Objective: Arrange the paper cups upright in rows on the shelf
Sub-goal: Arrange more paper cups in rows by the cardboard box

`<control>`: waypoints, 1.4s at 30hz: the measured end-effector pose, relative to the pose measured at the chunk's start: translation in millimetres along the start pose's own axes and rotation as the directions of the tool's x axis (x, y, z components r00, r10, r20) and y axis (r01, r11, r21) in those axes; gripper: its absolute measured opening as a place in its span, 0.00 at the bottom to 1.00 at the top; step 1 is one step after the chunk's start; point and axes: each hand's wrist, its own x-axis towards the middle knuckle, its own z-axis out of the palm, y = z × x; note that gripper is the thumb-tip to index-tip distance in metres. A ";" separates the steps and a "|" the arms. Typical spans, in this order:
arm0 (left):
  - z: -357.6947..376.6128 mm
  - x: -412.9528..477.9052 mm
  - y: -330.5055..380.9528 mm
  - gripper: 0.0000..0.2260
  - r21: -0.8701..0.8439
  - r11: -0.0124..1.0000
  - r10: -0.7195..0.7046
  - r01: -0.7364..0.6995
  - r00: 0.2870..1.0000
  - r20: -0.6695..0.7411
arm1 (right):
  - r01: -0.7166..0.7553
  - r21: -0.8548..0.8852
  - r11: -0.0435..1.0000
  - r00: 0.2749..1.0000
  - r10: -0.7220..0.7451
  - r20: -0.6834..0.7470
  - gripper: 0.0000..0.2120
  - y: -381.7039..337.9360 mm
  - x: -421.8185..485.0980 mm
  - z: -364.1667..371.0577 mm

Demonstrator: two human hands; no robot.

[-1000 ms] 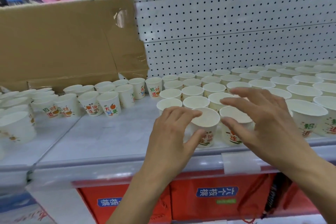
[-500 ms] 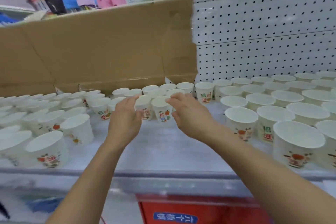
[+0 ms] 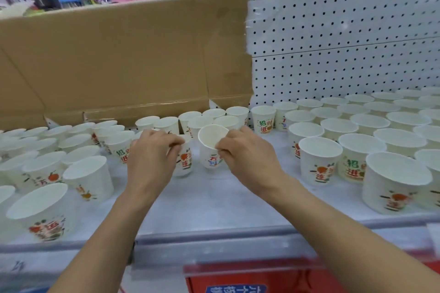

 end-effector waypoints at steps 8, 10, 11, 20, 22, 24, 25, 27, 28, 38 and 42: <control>-30.9 -49.8 93.8 0.04 -0.373 0.913 0.165 -0.165 0.986 -0.034 | 0.018 0.161 0.987 0.997 -0.006 -0.075 0.06 45.8 -85.6 -111.8; -27.3 -56.7 113.1 0.03 -0.421 0.887 0.202 -0.191 0.979 -0.019 | 0.001 0.152 0.988 1.000 -0.002 0.005 0.06 60.7 -102.9 -130.5; -24.4 -58.9 121.6 0.04 -0.431 0.880 0.214 -0.201 0.977 -0.019 | 0.000 0.134 0.991 0.999 -0.005 0.032 0.06 66.9 -109.1 -135.8; -13.1 -70.4 159.4 0.04 -0.425 0.878 0.263 -0.220 0.964 0.045 | 0.089 -0.064 0.994 0.990 -0.081 0.114 0.04 91.2 -128.9 -145.1; -12.1 -71.3 160.4 0.04 -0.419 0.883 0.255 -0.210 0.965 0.054 | 0.111 -0.083 0.990 0.989 -0.102 0.104 0.07 91.6 -128.3 -144.8; -12.3 -72.6 161.7 0.05 -0.422 0.883 0.249 -0.203 0.967 0.056 | 0.126 -0.100 0.987 0.988 -0.117 0.097 0.07 91.7 -127.5 -143.6; -12.0 -73.1 162.0 0.04 -0.425 0.881 0.253 -0.207 0.966 0.054 | 0.132 -0.110 0.985 0.988 -0.121 0.098 0.06 91.3 -127.1 -143.1; -11.4 -73.6 161.7 0.05 -0.430 0.878 0.258 -0.212 0.965 0.050 | 0.135 -0.141 0.981 0.987 -0.121 0.104 0.07 90.2 -126.8 -142.9; -11.4 -74.0 161.0 0.06 -0.429 0.879 0.255 -0.208 0.965 0.055 | 0.133 -0.159 0.978 0.987 -0.116 0.107 0.09 89.3 -127.4 -143.3; -24.2 -33.8 112.7 0.11 -0.418 0.890 0.269 -0.179 0.949 0.166 | -0.038 0.039 0.999 0.991 0.033 0.127 0.16 89.4 -80.3 -165.2; -9.9 19.3 77.6 0.11 -0.341 0.936 0.183 -0.086 0.947 0.265 | -0.089 0.061 0.994 0.977 0.075 0.199 0.14 93.8 -34.5 -159.1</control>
